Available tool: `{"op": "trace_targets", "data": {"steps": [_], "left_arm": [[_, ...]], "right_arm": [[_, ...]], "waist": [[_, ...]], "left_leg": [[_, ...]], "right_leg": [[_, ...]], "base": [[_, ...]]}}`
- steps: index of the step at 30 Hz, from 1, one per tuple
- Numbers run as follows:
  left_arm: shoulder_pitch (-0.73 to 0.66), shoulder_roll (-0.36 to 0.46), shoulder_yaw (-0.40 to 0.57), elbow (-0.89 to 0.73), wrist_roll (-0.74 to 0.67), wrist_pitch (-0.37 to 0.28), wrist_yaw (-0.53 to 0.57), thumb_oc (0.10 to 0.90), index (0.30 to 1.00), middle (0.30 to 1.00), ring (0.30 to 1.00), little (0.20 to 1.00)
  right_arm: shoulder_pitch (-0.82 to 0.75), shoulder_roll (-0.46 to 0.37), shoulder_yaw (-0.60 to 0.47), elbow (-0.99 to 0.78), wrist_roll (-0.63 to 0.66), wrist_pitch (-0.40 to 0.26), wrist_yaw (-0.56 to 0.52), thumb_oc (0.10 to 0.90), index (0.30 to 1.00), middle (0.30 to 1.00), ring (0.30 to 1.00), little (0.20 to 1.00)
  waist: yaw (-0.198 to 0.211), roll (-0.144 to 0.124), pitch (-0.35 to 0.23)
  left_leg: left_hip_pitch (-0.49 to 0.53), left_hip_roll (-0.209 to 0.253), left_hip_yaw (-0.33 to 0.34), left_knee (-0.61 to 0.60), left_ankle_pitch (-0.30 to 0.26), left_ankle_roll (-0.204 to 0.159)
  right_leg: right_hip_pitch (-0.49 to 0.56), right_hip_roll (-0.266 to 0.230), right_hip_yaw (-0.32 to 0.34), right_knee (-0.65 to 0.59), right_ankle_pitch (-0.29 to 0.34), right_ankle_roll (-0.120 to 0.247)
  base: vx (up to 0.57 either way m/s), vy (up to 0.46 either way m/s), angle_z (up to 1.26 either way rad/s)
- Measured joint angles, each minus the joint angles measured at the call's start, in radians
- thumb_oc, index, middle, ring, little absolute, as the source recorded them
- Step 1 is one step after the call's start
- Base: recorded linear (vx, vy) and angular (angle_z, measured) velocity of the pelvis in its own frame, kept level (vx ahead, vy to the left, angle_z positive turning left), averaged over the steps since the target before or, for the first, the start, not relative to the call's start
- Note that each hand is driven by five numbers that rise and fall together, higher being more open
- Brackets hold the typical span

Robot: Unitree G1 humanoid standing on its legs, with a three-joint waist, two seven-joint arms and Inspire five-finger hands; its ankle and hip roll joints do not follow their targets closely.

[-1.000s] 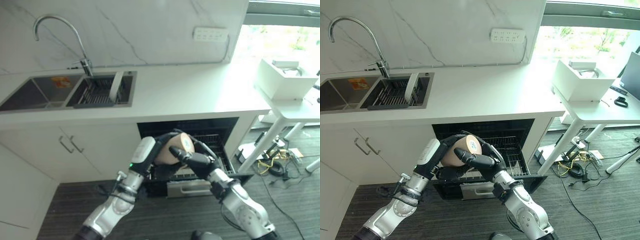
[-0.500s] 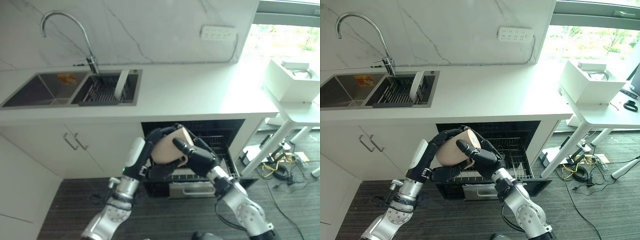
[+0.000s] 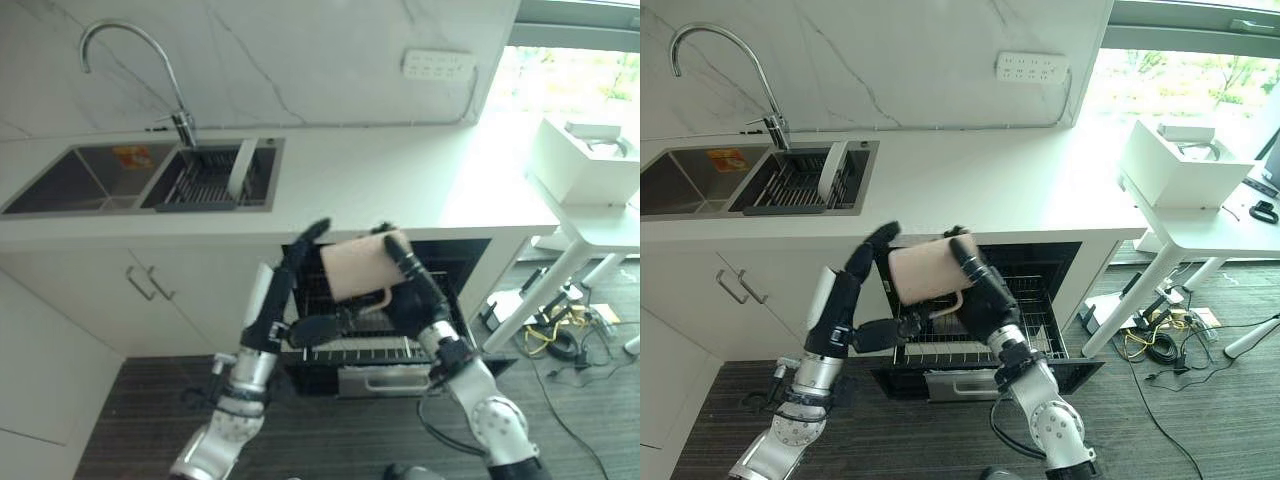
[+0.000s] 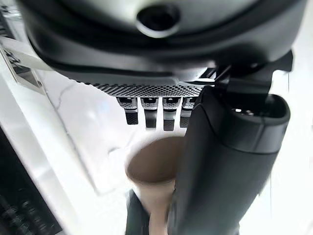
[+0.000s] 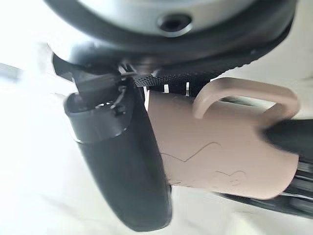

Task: Place the dishes in the dishwasher.

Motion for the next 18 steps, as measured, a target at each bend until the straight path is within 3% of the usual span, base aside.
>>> {"op": "trace_targets", "data": {"steps": [3, 7, 10, 13, 18], "left_arm": [[0.001, -0.004, 0.218, 0.089, -0.143, 0.055, 0.086, 0.8, 0.9, 0.9, 0.9, 0.9], [0.013, -0.002, 0.366, 0.179, -0.232, 0.083, 0.163, 0.8, 0.9, 0.9, 0.9, 0.9], [0.027, -0.002, 0.347, 0.195, -0.241, 0.083, 0.16, 0.8, 0.9, 0.9, 0.9, 0.9], [0.027, -0.002, 0.276, 0.194, -0.233, 0.083, 0.136, 0.8, 0.9, 0.9, 0.9, 0.9], [0.027, -0.002, 0.261, 0.193, -0.233, 0.083, 0.114, 0.8, 0.9, 0.9, 0.9, 0.9]], "right_arm": [[0.002, -0.011, -0.201, 0.049, 0.043, -0.14, -0.012, 0.4, 0.3, 0.3, 0.3, 0.3], [0.03, -0.022, -0.356, 0.076, 0.08, -0.255, -0.027, 0.4, 0.3, 0.3, 0.3, 0.3], [0.031, -0.02, -0.354, 0.092, 0.108, -0.271, -0.028, 0.4, 0.3, 0.3, 0.3, 0.3], [0.029, -0.019, -0.29, 0.092, 0.108, -0.238, -0.028, 0.4, 0.3, 0.3, 0.3, 0.3], [0.029, -0.019, -0.247, 0.092, 0.108, -0.217, -0.028, 0.4, 0.3, 0.3, 0.3, 0.3]], "waist": [[-0.002, 0.0, 0.0], [-0.003, 0.0, 0.0], [-0.004, 0.0, 0.0], [-0.004, 0.0, 0.0], [0.0, 0.0, 0.0]], "left_leg": [[0.002, 0.0, 0.002, 0.0, -0.001, -0.002], [0.002, 0.0, 0.002, 0.0, -0.002, -0.002], [0.002, 0.0, 0.003, -0.001, -0.002, -0.001], [0.004, 0.001, 0.003, 0.0, -0.002, -0.001], [0.003, 0.001, 0.002, 0.0, -0.002, -0.001]], "right_leg": [[0.0, 0.001, 0.001, -0.001, -0.003, -0.004], [-0.002, 0.002, 0.001, -0.001, 0.002, -0.005], [-0.004, 0.003, 0.002, -0.002, 0.003, -0.006], [-0.002, 0.003, 0.002, -0.002, -0.001, -0.001], [0.0, 0.003, 0.003, -0.003, -0.003, -0.005]], "base": [[-0.01, 0.0, -0.03], [0.0, 0.0, 0.0], [0.0, 0.0, 0.0], [0.0, 0.0, 0.0], [0.0, 0.0, 0.0]]}}
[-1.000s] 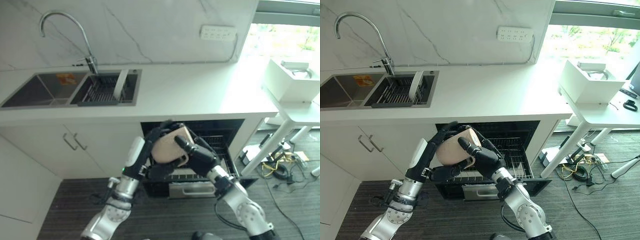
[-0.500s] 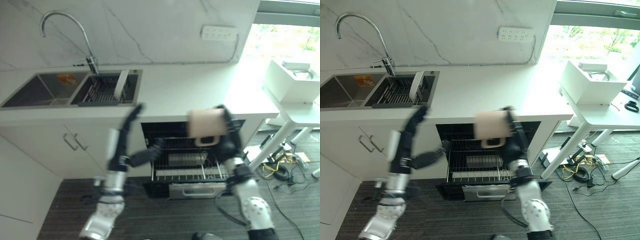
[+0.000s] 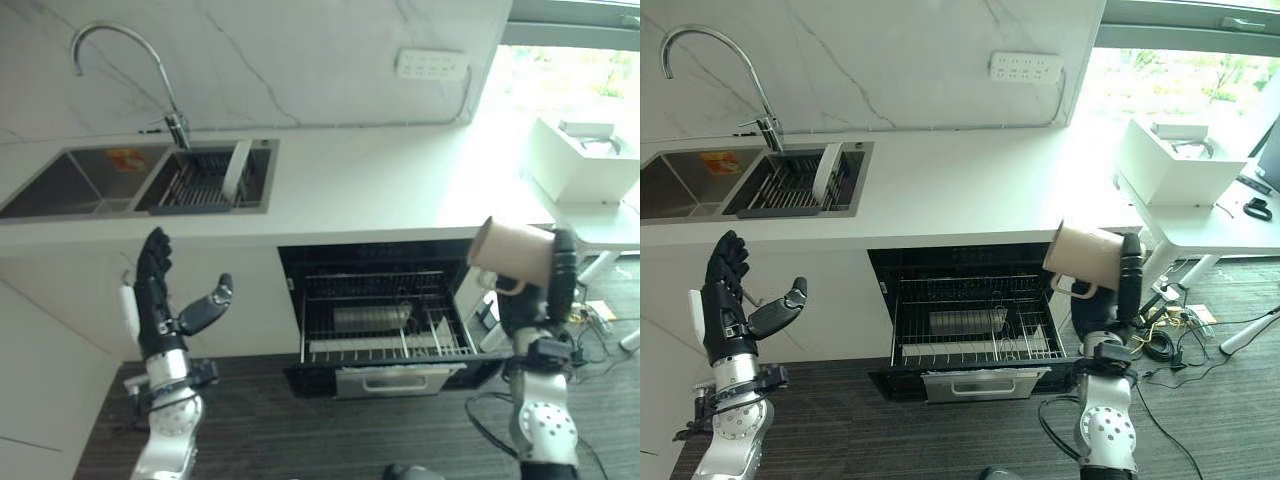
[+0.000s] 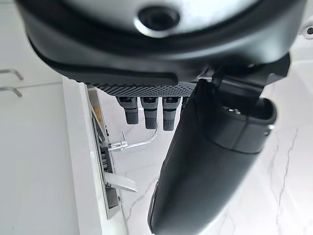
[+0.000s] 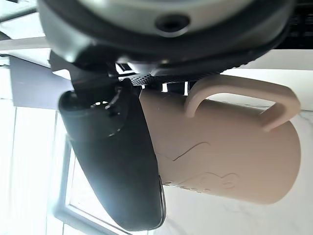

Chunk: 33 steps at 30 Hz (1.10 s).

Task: Place the dishes in the dishwasher.

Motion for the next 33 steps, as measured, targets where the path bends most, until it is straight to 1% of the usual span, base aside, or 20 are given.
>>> {"op": "trace_targets", "data": {"steps": [2, 4, 6, 7, 8, 9, 11, 12, 13, 14, 15, 16, 17, 18, 19, 21, 26, 28, 31, 33], "left_arm": [[0.0, 0.0, 0.001, 0.0, -0.017, 0.0, -0.016, 0.8, 0.9, 0.9, 0.9, 0.9], [0.0, 0.0, -0.001, -0.007, -0.042, 0.004, -0.068, 0.8, 0.9, 0.9, 0.9, 0.9], [-0.001, 0.001, -0.004, -0.023, -0.063, 0.022, -0.137, 0.8, 0.9, 0.9, 0.9, 0.9], [-0.001, 0.001, -0.012, -0.048, -0.085, 0.043, -0.204, 0.8, 0.9, 0.9, 0.9, 0.9], [-0.002, 0.001, -0.016, -0.059, -0.087, 0.052, -0.235, 0.8, 0.9, 0.9, 0.9, 0.9], [-0.003, 0.008, -0.034, -0.084, -0.088, 0.074, -0.289, 0.8, 0.9, 0.9, 0.9, 0.9], [-0.009, 0.06, -0.093, -0.116, -0.08, 0.132, -0.39, 0.8, 0.9, 0.9, 0.9, 0.9], [-0.038, 0.103, -0.181, -0.119, -0.073, 0.215, -0.487, 0.8, 0.9, 0.9, 0.9, 0.9], [-0.042, 0.103, -0.196, -0.12, -0.073, 0.242, -0.514, 0.8, 0.9, 0.9, 0.9, 0.9], [-0.049, 0.104, -0.243, -0.119, -0.074, 0.324, -0.567, 0.8, 0.9, 0.9, 0.9, 0.9], [-0.053, 0.104, -0.264, -0.118, -0.073, 0.362, -0.591, 0.8, 0.9, 0.9, 0.9, 0.9], [-0.057, 0.104, -0.289, -0.117, -0.073, 0.393, -0.609, 0.8, 0.9, 0.9, 0.9, 0.9], [-0.06, 0.104, -0.306, -0.115, -0.072, 0.408, -0.622, 0.8, 0.9, 0.9, 0.9, 0.9], [-0.074, 0.104, -0.336, -0.103, -0.036, 0.434, -0.643, 0.8, 0.9, 0.9, 0.9, 0.9], [-0.082, 0.105, -0.343, -0.097, -0.029, 0.443, -0.649, 0.8, 0.9, 0.9, 0.9, 0.9], [-0.123, 0.108, -0.368, -0.079, 0.008, 0.476, -0.651, 0.8, 0.9, 0.9, 0.9, 0.9], [-0.168, 0.108, -0.372, -0.079, 0.036, 0.499, -0.647, 0.8, 0.9, 0.9, 0.9, 0.9], [-0.17, 0.108, -0.372, -0.079, 0.035, 0.502, -0.643, 0.8, 0.9, 0.9, 0.9, 0.9], [-0.173, 0.106, -0.372, -0.08, 0.035, 0.52, -0.619, 0.8, 0.9, 0.9, 0.9, 0.9], [-0.173, 0.106, -0.373, -0.08, 0.035, 0.524, -0.611, 0.8, 0.9, 0.9, 0.9, 0.9]], "right_arm": [[0.0, 0.0, 0.0, 0.0, 0.0, -0.002, -0.001, 0.4, 0.3, 0.3, 0.3, 0.3], [0.0, 0.0, 0.0, 0.0, 0.0, -0.003, -0.003, 0.4, 0.3, 0.3, 0.3, 0.3], [0.0, 0.0, 0.0, 0.0, -0.001, -0.004, -0.007, 0.4, 0.3, 0.3, 0.3, 0.3], [0.0, 0.0, 0.0, 0.0, -0.002, -0.004, -0.01, 0.4, 0.3, 0.3, 0.3, 0.3], [0.0, 0.0, 0.0, 0.0, -0.004, -0.004, -0.011, 0.4, 0.3, 0.3, 0.3, 0.3], [0.0, 0.0, 0.001, 0.0, -0.005, -0.003, -0.012, 0.4, 0.3, 0.3, 0.3, 0.3], [0.0, 0.0, 0.006, 0.0, -0.008, 0.003, -0.012, 0.4, 0.3, 0.3, 0.3, 0.3], [0.0, 0.0, 0.024, 0.0, -0.01, 0.008, -0.012, 0.4, 0.3, 0.3, 0.3, 0.3], [0.0, 0.0, 0.033, 0.0, -0.01, 0.008, -0.012, 0.4, 0.3, 0.3, 0.3, 0.3], [0.0, 0.0, 0.063, 0.0, -0.012, 0.008, -0.012, 0.4, 0.3, 0.3, 0.3, 0.3], [0.0, 0.0, 0.074, 0.0, -0.013, 0.008, -0.012, 0.4, 0.3, 0.3, 0.3, 0.3], [0.0, 0.0, 0.081, 0.0, -0.014, 0.008, -0.012, 0.4, 0.3, 0.3, 0.3, 0.3], [0.0, 0.0, 0.085, 0.001, -0.017, 0.008, -0.012, 0.4, 0.3, 0.3, 0.3, 0.3], [0.0, -0.002, 0.088, 0.001, -0.032, 0.008, -0.012, 0.4, 0.3, 0.3, 0.3, 0.3], [0.001, -0.003, 0.088, 0.001, -0.034, 0.008, -0.012, 0.4, 0.3, 0.3, 0.3, 0.3], [0.0, -0.009, 0.09, 0.001, -0.042, 0.009, -0.012, 0.4, 0.3, 0.3, 0.3, 0.3], [0.001, -0.016, 0.098, 0.002, -0.049, 0.014, -0.012, 0.4, 0.3, 0.3, 0.3, 0.3], [0.001, -0.017, 0.099, 0.002, -0.054, 0.031, -0.012, 0.4, 0.3, 0.3, 0.3, 0.3], [0.002, -0.031, 0.101, 0.002, -0.09, 0.059, -0.012, 0.4, 0.3, 0.3, 0.3, 0.3], [0.002, -0.038, 0.099, 0.002, -0.09, 0.068, -0.012, 0.4, 0.3, 0.3, 0.3, 0.3]], "waist": [[0.001, 0.0, 0.0], [0.0, 0.0, 0.0], [-0.001, 0.0, 0.0], [-0.002, 0.0, 0.0], [-0.003, 0.0, 0.0], [-0.004, 0.001, 0.001], [-0.004, 0.003, 0.0], [-0.006, 0.007, 0.0], [-0.013, 0.007, 0.0], [-0.028, 0.01, 0.0], [-0.031, 0.012, 0.0], [-0.034, 0.014, 0.001], [-0.037, 0.015, 0.001], [-0.053, 0.021, 0.001], [-0.061, 0.024, 0.001], [-0.056, 0.031, 0.001], [-0.065, 0.032, 0.001], [-0.082, 0.032, 0.001], [-0.085, 0.031, 0.002], [-0.085, 0.031, 0.004]], "left_leg": [[0.0, 0.0, 0.0, 0.0, 0.0, 0.0], [0.0, -0.001, 0.0, 0.0, 0.0, 0.0], [0.0, -0.001, 0.0, 0.0, 0.0, 0.0], [0.0, 0.0, 0.0, -0.001, 0.0, 0.0], [0.0, 0.0, 0.0, -0.001, 0.0, 0.0], [0.0, 0.0, 0.001, -0.001, 0.0, 0.0], [0.0, 0.0, 0.002, -0.001, 0.0, 0.0], [0.0, 0.0, 0.005, -0.001, 0.0, 0.0], [0.0, 0.0, 0.006, -0.001, 0.0, 0.0], [0.0, 0.0, 0.01, -0.002, 0.0, 0.0], [0.0, 0.001, 0.015, -0.003, 0.0, 0.0], [0.0, 0.001, 0.02, -0.005, 0.0, 0.0], [0.0, 0.001, 0.021, -0.005, 0.0, 0.0], [0.0, 0.002, 0.021, -0.006, 0.0, 0.0], [0.001, 0.003, 0.023, -0.006, 0.0, 0.0], [0.002, 0.004, 0.028, -0.006, 0.0, 0.0], [0.004, 0.013, 0.044, -0.005, -0.001, -0.002], [0.006, 0.015, 0.046, -0.005, -0.002, -0.004], [0.001, 0.018, 0.056, -0.005, -0.003, -0.006], [0.0, 0.018, 0.058, -0.007, -0.003, -0.006]], "right_leg": [[0.001, 0.0, 0.0, -0.001, 0.0, 0.0], [0.001, 0.0, 0.0, -0.001, 0.0, 0.0], [0.0, 0.0, 0.0, -0.001, 0.002, 0.003], [-0.001, 0.0, 0.0, -0.001, 0.003, 0.005], [-0.001, 0.0, 0.0, -0.001, 0.003, 0.005], [-0.002, 0.0, -0.001, -0.002, 0.003, 0.005], [-0.002, 0.001, -0.001, -0.002, 0.003, 0.005], [-0.004, 0.0, 0.001, -0.003, 0.004, 0.006], [-0.004, 0.001, 0.001, -0.003, 0.004, 0.006], [-0.006, 0.001, 0.002, -0.003, 0.004, 0.006], [-0.009, 0.001, 0.003, -0.003, 0.005, 0.006], [-0.013, 0.001, 0.005, -0.003, 0.006, 0.006], [-0.015, 0.001, 0.006, -0.003, 0.008, 0.007], [-0.015, 0.004, 0.007, -0.004, 0.008, 0.007], [-0.016, 0.006, 0.009, -0.005, 0.009, 0.008], [-0.017, 0.009, 0.015, -0.007, 0.011, 0.007], [-0.021, 0.019, 0.028, -0.014, 0.017, 0.007], [-0.02, 0.022, 0.028, -0.016, 0.017, 0.007], [-0.03, 0.025, 0.036, -0.016, 0.018, 0.007], [-0.033, 0.026, 0.038, -0.015, 0.018, 0.007]], "base": [[0.0, 0.0, 0.0], [0.0, 0.0, 0.0], [0.0, 0.0, 0.0], [0.0, 0.0, 0.0], [0.0, 0.0, 0.0], [0.0, 0.0, 0.0], [-0.01, 0.0, -0.02], [-0.01, -0.007, -0.05], [0.0, -0.018, -0.08], [0.01, -0.017, -0.1], [0.01, -0.013, -0.14], [0.0, -0.007, -0.14], [0.01, -0.014, -0.09], [0.01, -0.016, -0.05], [0.02, -0.017, -0.04], [0.02, -0.012, -0.09], [0.05, -0.016, -0.1], [0.08, -0.012, -0.04], [0.05, -0.012, -0.09], [0.02, -0.012, -0.05]]}}
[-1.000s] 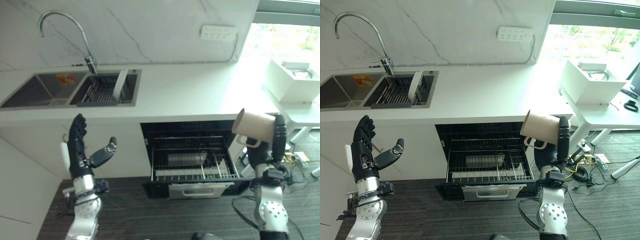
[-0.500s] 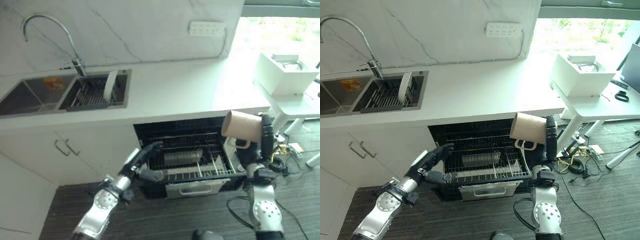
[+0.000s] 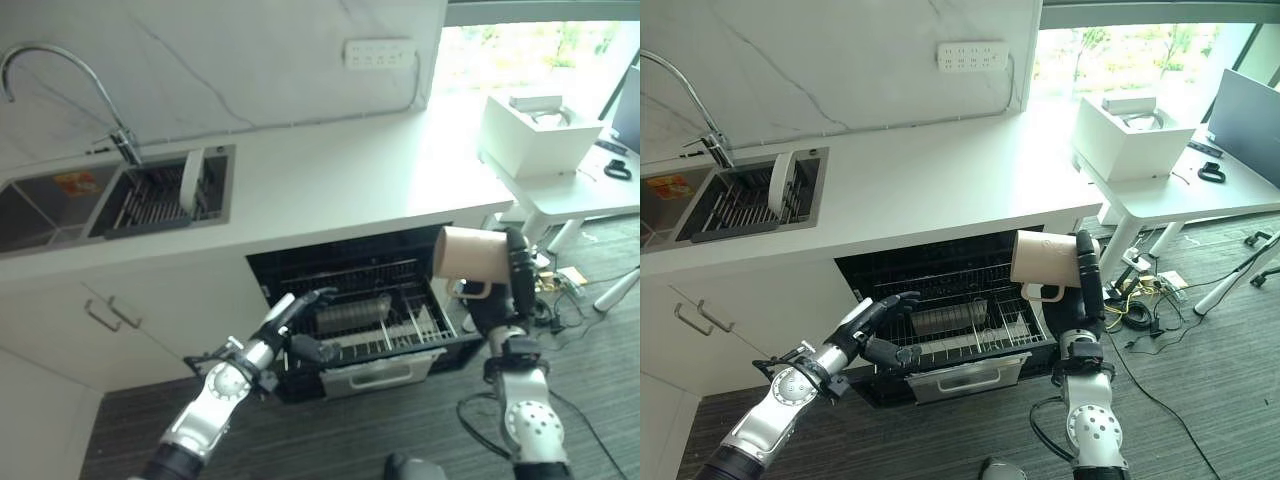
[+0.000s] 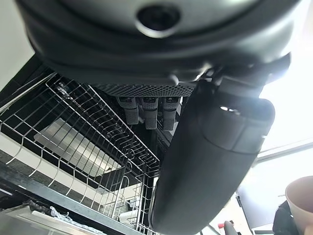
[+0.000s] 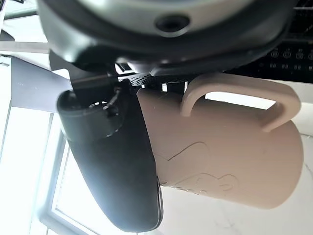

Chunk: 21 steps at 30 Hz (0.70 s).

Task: Place the dishes in the dishwasher.

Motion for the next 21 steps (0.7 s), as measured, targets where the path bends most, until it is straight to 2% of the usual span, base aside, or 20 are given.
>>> {"op": "trace_targets", "data": {"steps": [3, 5, 7, 11, 15, 18, 21], "left_arm": [[-0.002, 0.0, 0.0, -0.004, 0.0, 0.003, 0.017, 0.8, 0.9, 0.9, 0.9, 0.9], [-0.019, 0.001, 0.0, -0.01, 0.0, 0.005, 0.032, 0.8, 0.9, 0.9, 0.9, 0.9], [-0.059, 0.003, 0.0, -0.011, 0.0, 0.022, 0.034, 0.8, 0.9, 0.9, 0.9, 0.9], [-0.061, 0.006, 0.003, -0.045, -0.001, 0.043, 0.033, 0.8, 0.9, 0.9, 0.9, 0.9], [-0.062, 0.007, 0.011, -0.062, -0.003, 0.045, 0.031, 0.8, 0.9, 0.9, 0.9, 0.9], [-0.066, 0.007, 0.015, -0.096, -0.009, 0.06, 0.027, 0.8, 0.9, 0.9, 0.9, 0.9], [-0.104, 0.05, 0.017, -0.121, -0.012, 0.072, 0.018, 0.8, 0.9, 0.9, 0.9, 0.9]], "right_arm": [[0.0, -0.001, 0.003, 0.0, 0.0, 0.016, 0.0, 0.4, 0.3, 0.3, 0.3, 0.3], [-0.008, -0.017, 0.018, -0.001, 0.0, 0.016, 0.003, 0.4, 0.3, 0.3, 0.3, 0.3], [-0.021, -0.031, 0.04, -0.001, 0.0, 0.017, 0.003, 0.4, 0.3, 0.3, 0.3, 0.3], [-0.02, -0.032, 0.058, -0.001, 0.0, 0.016, 0.004, 0.4, 0.3, 0.3, 0.3, 0.3], [-0.023, -0.032, 0.058, -0.001, -0.001, 0.008, 0.006, 0.4, 0.3, 0.3, 0.3, 0.3], [-0.033, -0.034, 0.056, -0.001, -0.002, -0.011, 0.01, 0.4, 0.3, 0.3, 0.3, 0.3], [-0.088, -0.058, 0.056, -0.001, -0.002, -0.02, 0.01, 0.4, 0.3, 0.3, 0.3, 0.3]], "waist": [[0.001, -0.004, 0.008], [0.004, -0.008, 0.021], [0.009, -0.012, 0.073], [0.008, -0.007, 0.123], [0.012, -0.002, 0.126], [0.014, 0.01, 0.148], [0.014, 0.033, 0.204]], "left_leg": [[-0.011, 0.0, 0.0, 0.0, 0.0, 0.0], [-0.061, 0.003, -0.002, 0.019, 0.001, 0.001], [-0.108, 0.005, 0.0, 0.032, 0.008, 0.01], [-0.11, 0.005, 0.002, 0.031, 0.008, 0.01], [-0.109, 0.007, 0.0, 0.022, 0.009, 0.009], [-0.114, 0.007, -0.004, 0.021, 0.01, 0.008], [-0.153, -0.001, -0.012, 0.028, 0.018, 0.014]], "right_leg": [[-0.01, 0.0, 0.0, -0.001, 0.001, 0.001], [-0.051, 0.0, 0.001, -0.003, 0.016, -0.001], [-0.085, 0.0, 0.002, -0.014, 0.042, -0.009], [-0.084, 0.001, 0.002, -0.021, 0.044, -0.008], [-0.083, 0.004, -0.003, -0.022, 0.044, -0.014], [-0.086, 0.004, -0.006, -0.022, 0.044, -0.014], [-0.12, -0.004, -0.007, -0.021, 0.054, -0.016]], "base": [[-0.1, -0.022, 0.0], [-0.13, -0.016, 0.0], [-0.06, -0.019, -0.04], [-0.01, -0.006, -0.01], [0.01, -0.031, 0.02], [-0.09, -0.004, 0.04], [-0.06, 0.025, 0.05]]}}
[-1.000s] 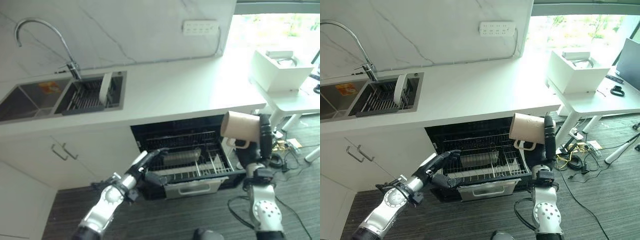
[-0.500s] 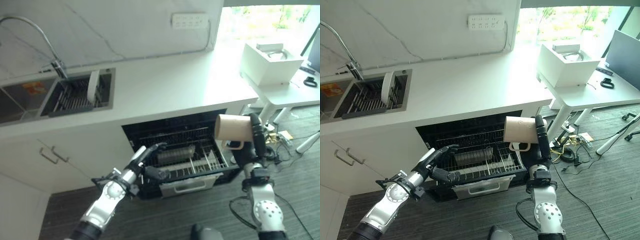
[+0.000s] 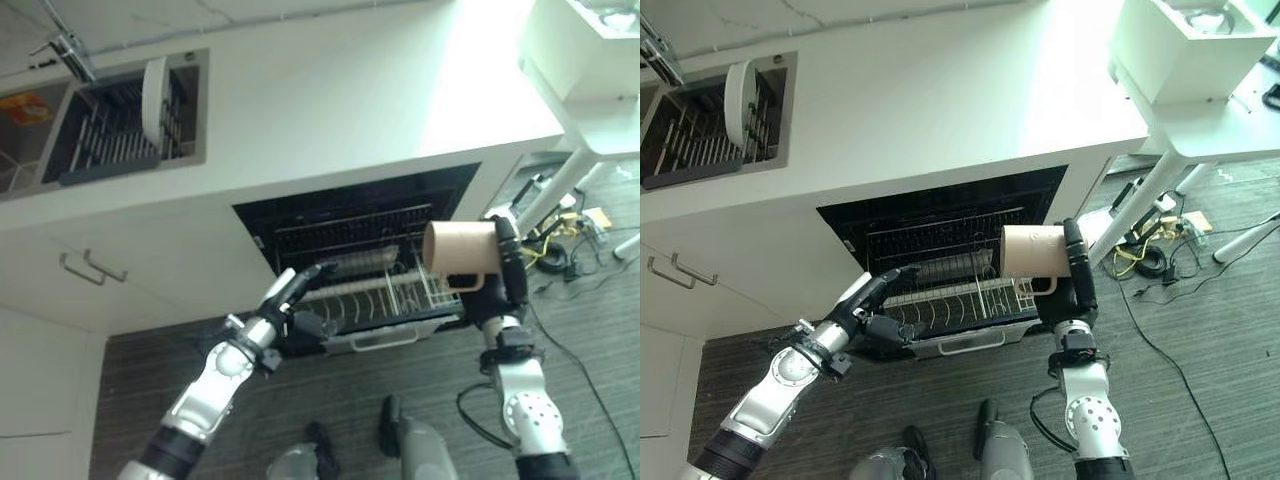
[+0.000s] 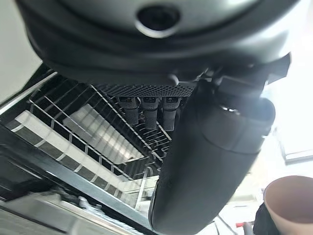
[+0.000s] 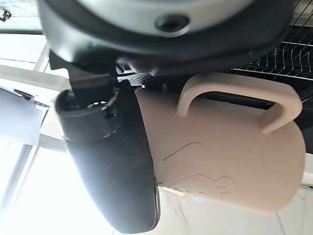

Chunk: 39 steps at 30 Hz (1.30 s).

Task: Place the dishes in the dishwasher.

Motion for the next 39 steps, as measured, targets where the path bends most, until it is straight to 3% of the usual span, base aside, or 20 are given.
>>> {"op": "trace_targets", "data": {"steps": [3, 12, 18, 26, 31, 34, 39], "left_arm": [[-0.01, 0.016, 0.004, -0.01, 0.0, 0.035, -0.041, 0.8, 0.9, 0.9, 0.9, 0.9], [-0.076, 0.04, -0.059, -0.009, 0.014, 0.183, -0.163, 0.8, 0.9, 0.9, 0.9, 0.9], [-0.118, 0.047, -0.107, 0.02, 0.052, 0.269, -0.238, 0.8, 0.9, 0.9, 0.9, 0.9], [-0.201, 0.051, -0.165, 0.058, 0.147, 0.326, -0.329, 0.8, 0.9, 0.9, 0.9, 0.9], [-0.29, 0.059, -0.199, 0.077, 0.239, 0.38, -0.502, 0.8, 0.9, 0.9, 0.9, 0.9], [-0.336, 0.031, -0.185, 0.085, 0.237, 0.514, -0.66, 0.8, 0.9, 0.9, 0.9, 0.9], [-0.408, 0.038, -0.208, 0.166, 0.237, 0.546, -0.788, 0.8, 0.9, 0.9, 0.9, 0.9]], "right_arm": [[-0.01, -0.015, 0.001, 0.0, 0.0, 0.0, 0.0, 0.4, 0.3, 0.3, 0.3, 0.3], [-0.024, -0.035, 0.004, 0.0, 0.0, -0.002, 0.0, 0.4, 0.3, 0.3, 0.3, 0.3], [-0.044, -0.043, 0.014, 0.0, 0.0, -0.002, 0.0, 0.4, 0.3, 0.3, 0.3, 0.3], [-0.057, -0.058, 0.024, 0.0, -0.001, 0.001, -0.001, 0.4, 0.3, 0.3, 0.3, 0.3], [-0.066, -0.066, 0.03, 0.0, -0.011, 0.006, -0.007, 0.4, 0.3, 0.3, 0.3, 0.3], [-0.074, -0.069, 0.033, 0.002, -0.048, 0.02, -0.015, 0.4, 0.3, 0.3, 0.3, 0.3], [-0.096, -0.127, 0.052, 0.004, -0.11, 0.093, -0.044, 0.4, 0.3, 0.3, 0.3, 0.3]], "waist": [[0.003, 0.024, 0.026], [0.01, 0.02, 0.044], [-0.009, 0.021, 0.045], [-0.014, 0.022, 0.045], [-0.029, 0.022, 0.045], [-0.05, 0.022, 0.045], [-0.072, 0.025, 0.043]], "left_leg": [[-0.006, -0.003, -0.002, -0.003, 0.003, 0.002], [-0.019, -0.007, 0.004, -0.017, 0.004, 0.002], [-0.007, -0.016, 0.008, -0.031, 0.006, 0.004], [0.009, -0.021, 0.023, -0.036, 0.007, 0.006], [0.008, -0.021, 0.025, -0.036, 0.008, 0.006], [0.006, -0.022, 0.028, -0.038, 0.007, 0.006], [0.033, -0.033, 0.028, -0.056, 0.006, 0.007]], "right_leg": [[-0.006, -0.002, -0.001, 0.0, 0.003, 0.0], [-0.03, -0.003, 0.003, 0.002, 0.002, 0.002], [-0.025, -0.007, 0.006, 0.008, 0.002, 0.002], [-0.025, -0.011, 0.023, 0.01, 0.003, 0.003], [-0.028, -0.01, 0.025, 0.012, 0.003, 0.003], [-0.029, -0.009, 0.027, 0.011, 0.003, 0.003], [-0.017, -0.008, 0.051, 0.007, 0.004, 0.002]], "base": [[-0.01, 0.0, 0.03], [-0.03, 0.0, -0.01], [0.01, 0.037, -0.01], [0.0, 0.011, -0.04], [0.0, 0.0, 0.0], [0.0, 0.075, -0.01], [0.03, 0.064, -0.13]]}}
